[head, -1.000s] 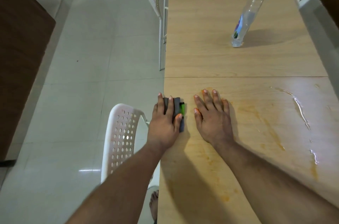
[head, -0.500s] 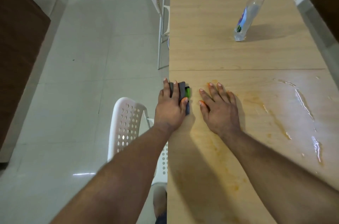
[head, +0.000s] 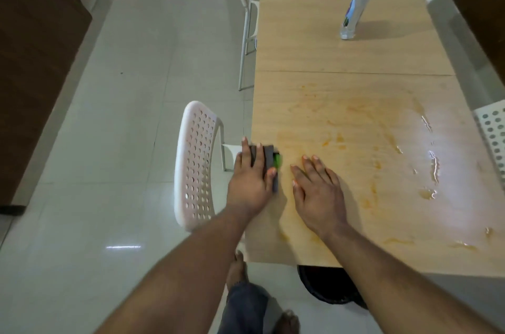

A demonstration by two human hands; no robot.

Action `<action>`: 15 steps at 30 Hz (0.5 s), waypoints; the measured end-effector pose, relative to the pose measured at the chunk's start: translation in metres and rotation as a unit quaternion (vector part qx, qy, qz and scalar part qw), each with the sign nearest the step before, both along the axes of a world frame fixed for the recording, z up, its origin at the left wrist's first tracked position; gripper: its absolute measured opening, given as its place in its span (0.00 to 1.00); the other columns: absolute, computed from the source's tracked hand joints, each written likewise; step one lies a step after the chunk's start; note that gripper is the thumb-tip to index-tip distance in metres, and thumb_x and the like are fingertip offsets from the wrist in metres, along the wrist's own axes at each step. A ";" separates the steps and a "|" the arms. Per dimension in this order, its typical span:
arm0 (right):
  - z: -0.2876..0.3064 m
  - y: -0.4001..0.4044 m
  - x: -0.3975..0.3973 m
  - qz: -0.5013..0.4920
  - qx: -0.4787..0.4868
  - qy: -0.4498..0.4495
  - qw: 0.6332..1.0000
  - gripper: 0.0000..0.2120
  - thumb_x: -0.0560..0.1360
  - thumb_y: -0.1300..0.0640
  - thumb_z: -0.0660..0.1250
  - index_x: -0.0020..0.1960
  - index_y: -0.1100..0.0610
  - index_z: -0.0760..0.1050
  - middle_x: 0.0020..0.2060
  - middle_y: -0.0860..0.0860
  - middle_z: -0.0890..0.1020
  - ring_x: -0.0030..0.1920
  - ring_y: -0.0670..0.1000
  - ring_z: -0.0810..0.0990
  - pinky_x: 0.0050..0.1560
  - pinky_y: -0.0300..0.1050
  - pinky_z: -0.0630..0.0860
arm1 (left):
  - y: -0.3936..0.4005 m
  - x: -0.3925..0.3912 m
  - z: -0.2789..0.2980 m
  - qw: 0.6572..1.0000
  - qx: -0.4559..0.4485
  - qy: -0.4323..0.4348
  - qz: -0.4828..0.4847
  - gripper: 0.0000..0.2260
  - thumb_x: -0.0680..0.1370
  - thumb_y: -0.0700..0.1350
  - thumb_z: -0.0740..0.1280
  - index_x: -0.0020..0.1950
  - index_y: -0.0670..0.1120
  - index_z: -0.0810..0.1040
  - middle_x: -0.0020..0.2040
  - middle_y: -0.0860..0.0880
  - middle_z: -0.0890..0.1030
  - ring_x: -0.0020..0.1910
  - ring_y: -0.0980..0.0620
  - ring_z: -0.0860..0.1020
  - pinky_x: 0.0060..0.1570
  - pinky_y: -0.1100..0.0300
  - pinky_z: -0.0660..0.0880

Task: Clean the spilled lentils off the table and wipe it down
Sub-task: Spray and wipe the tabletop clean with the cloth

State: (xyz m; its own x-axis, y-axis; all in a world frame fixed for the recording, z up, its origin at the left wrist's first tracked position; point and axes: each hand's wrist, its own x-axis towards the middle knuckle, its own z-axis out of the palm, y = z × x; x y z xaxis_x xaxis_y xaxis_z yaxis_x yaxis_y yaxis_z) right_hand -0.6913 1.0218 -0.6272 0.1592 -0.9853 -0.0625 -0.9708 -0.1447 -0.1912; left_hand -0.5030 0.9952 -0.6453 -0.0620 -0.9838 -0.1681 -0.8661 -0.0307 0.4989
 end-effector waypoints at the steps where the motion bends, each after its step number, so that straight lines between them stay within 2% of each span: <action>1: -0.005 0.014 -0.004 0.003 0.000 0.004 1.000 0.25 0.84 0.46 0.52 0.79 0.48 0.71 0.81 0.51 0.67 0.83 0.54 0.59 0.79 0.57 0.62 | -0.014 -0.002 0.001 1.000 -0.004 -0.001 0.000 0.32 0.87 0.60 0.55 0.87 0.48 0.50 0.86 0.45 0.38 0.84 0.40 0.52 0.78 0.43 0.64; 4: -0.016 0.028 -0.006 0.005 -0.025 0.009 1.000 0.26 0.86 0.46 0.50 0.82 0.48 0.65 0.83 0.51 0.62 0.84 0.53 0.53 0.82 0.58 0.56 | -0.047 -0.006 0.001 1.000 -0.014 -0.016 0.012 0.32 0.87 0.60 0.54 0.87 0.48 0.50 0.86 0.43 0.42 0.82 0.38 0.55 0.76 0.43 0.66; 6: -0.022 0.023 -0.004 0.003 -0.037 0.013 0.999 0.26 0.85 0.46 0.50 0.82 0.48 0.64 0.83 0.52 0.62 0.84 0.54 0.53 0.82 0.60 0.55 | -0.044 -0.009 -0.003 0.999 -0.025 -0.022 0.018 0.32 0.87 0.60 0.53 0.87 0.47 0.50 0.86 0.42 0.43 0.82 0.38 0.57 0.77 0.43 0.65; 9: -0.024 0.026 -0.007 0.003 -0.031 0.020 0.999 0.27 0.85 0.46 0.50 0.82 0.49 0.64 0.83 0.52 0.61 0.84 0.55 0.53 0.82 0.60 0.55 | 0.021 -0.010 -0.008 0.999 -0.028 -0.010 0.022 0.32 0.87 0.61 0.53 0.87 0.47 0.51 0.87 0.43 0.44 0.82 0.39 0.56 0.77 0.43 0.66; 13: -0.015 0.029 -0.003 -0.001 -0.014 0.018 1.000 0.28 0.85 0.45 0.47 0.83 0.50 0.63 0.84 0.52 0.60 0.84 0.55 0.53 0.82 0.60 0.53 | 0.135 -0.010 -0.005 0.999 -0.011 -0.012 0.030 0.32 0.86 0.62 0.52 0.87 0.49 0.50 0.86 0.48 0.38 0.83 0.41 0.55 0.76 0.43 0.69; 15: -0.012 0.031 0.000 -0.003 -0.011 0.021 1.000 0.29 0.85 0.45 0.46 0.83 0.50 0.62 0.84 0.52 0.59 0.85 0.55 0.52 0.83 0.59 0.52 | 0.165 -0.010 -0.002 0.999 0.004 -0.019 0.029 0.32 0.86 0.62 0.51 0.87 0.49 0.49 0.86 0.49 0.37 0.83 0.42 0.55 0.74 0.42 0.72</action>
